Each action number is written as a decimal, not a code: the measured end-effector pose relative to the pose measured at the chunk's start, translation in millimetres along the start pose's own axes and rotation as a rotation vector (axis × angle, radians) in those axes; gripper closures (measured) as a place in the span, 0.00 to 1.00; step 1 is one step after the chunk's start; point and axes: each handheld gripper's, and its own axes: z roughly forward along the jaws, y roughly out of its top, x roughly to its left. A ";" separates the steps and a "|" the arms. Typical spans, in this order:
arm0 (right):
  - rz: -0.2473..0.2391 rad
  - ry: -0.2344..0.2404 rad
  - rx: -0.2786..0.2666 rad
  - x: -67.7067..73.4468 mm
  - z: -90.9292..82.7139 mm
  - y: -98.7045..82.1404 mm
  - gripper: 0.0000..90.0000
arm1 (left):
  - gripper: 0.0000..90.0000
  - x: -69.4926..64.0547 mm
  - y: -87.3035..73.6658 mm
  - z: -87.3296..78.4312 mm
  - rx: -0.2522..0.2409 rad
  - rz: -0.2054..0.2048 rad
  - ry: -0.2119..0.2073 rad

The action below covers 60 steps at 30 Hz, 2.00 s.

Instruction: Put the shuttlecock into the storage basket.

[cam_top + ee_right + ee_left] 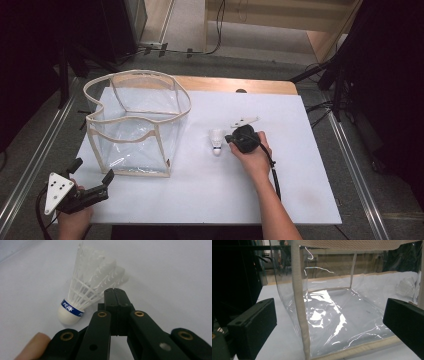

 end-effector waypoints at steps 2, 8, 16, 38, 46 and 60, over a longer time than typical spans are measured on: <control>-0.001 0.005 0.000 1.7 0.6 2.0 0.98 | 0.00 0.1 0.0 0.0 0.000 -0.001 0.000; -0.002 0.015 -0.002 5.6 2.2 5.7 0.98 | 0.00 0.1 0.0 0.0 -0.001 0.000 -0.001; -0.025 0.027 -0.004 9.9 7.6 10.2 0.98 | 0.00 0.1 0.0 0.3 -0.002 -0.001 -0.001; -0.052 0.090 -0.004 27.3 12.7 14.9 0.98 | 0.00 -0.2 0.0 0.0 0.001 0.001 -0.002; -0.090 0.128 -0.019 37.3 12.4 17.1 0.97 | 0.00 -0.2 0.0 0.1 0.001 0.001 -0.002; -0.086 0.159 -0.039 39.2 2.5 18.9 0.85 | 0.00 -0.1 0.0 0.1 0.000 0.001 -0.003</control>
